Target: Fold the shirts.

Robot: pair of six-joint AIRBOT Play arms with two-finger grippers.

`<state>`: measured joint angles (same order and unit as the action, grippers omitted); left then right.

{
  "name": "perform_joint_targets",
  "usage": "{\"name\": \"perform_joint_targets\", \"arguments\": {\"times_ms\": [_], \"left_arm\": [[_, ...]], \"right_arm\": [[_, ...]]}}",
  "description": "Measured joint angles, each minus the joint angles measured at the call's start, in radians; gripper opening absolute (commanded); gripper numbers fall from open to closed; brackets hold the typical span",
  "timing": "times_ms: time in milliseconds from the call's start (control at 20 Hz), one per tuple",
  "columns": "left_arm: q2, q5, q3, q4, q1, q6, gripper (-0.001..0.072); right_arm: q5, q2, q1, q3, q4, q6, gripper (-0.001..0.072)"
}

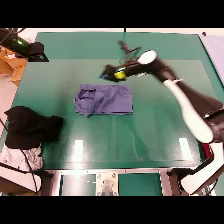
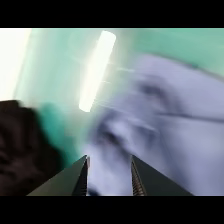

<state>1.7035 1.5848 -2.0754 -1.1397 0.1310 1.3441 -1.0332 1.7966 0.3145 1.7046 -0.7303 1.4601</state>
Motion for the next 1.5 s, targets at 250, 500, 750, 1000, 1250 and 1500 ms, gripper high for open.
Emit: {"name": "perform_joint_targets", "arguments": {"times_ms": [250, 500, 750, 1000, 1250, 1500], "left_arm": [[0.000, 0.002, 0.000, -0.001, 0.002, 0.000, 0.0022], [0.000, 0.005, 0.000, 0.001, 0.002, 0.008, 0.0022], [0.000, 0.006, 0.000, 0.003, 0.002, 0.015, 0.0022], [0.000, 0.009, 0.000, 0.003, 0.002, 0.012, 0.0022], [0.000, 0.018, 0.000, 0.002, 0.002, 0.009, 0.0022], [0.000, 0.034, 0.000, 0.003, 0.002, 0.009, 0.0022]], "right_arm": [[-0.201, -0.034, -0.300, -0.146, -0.055, -0.016, 0.0550], [-0.183, 0.007, -0.352, -0.345, 0.005, -0.102, 0.0550], [-0.146, 0.072, -0.240, -0.410, 0.195, -0.212, 0.0313], [-0.107, 0.072, -0.154, -0.342, 0.272, -0.240, 0.0014], [-0.166, -0.092, -0.207, -0.108, 0.169, -0.112, 0.0014], [-0.307, -0.210, -0.471, 0.174, -0.072, 0.101, 0.0014]]}}
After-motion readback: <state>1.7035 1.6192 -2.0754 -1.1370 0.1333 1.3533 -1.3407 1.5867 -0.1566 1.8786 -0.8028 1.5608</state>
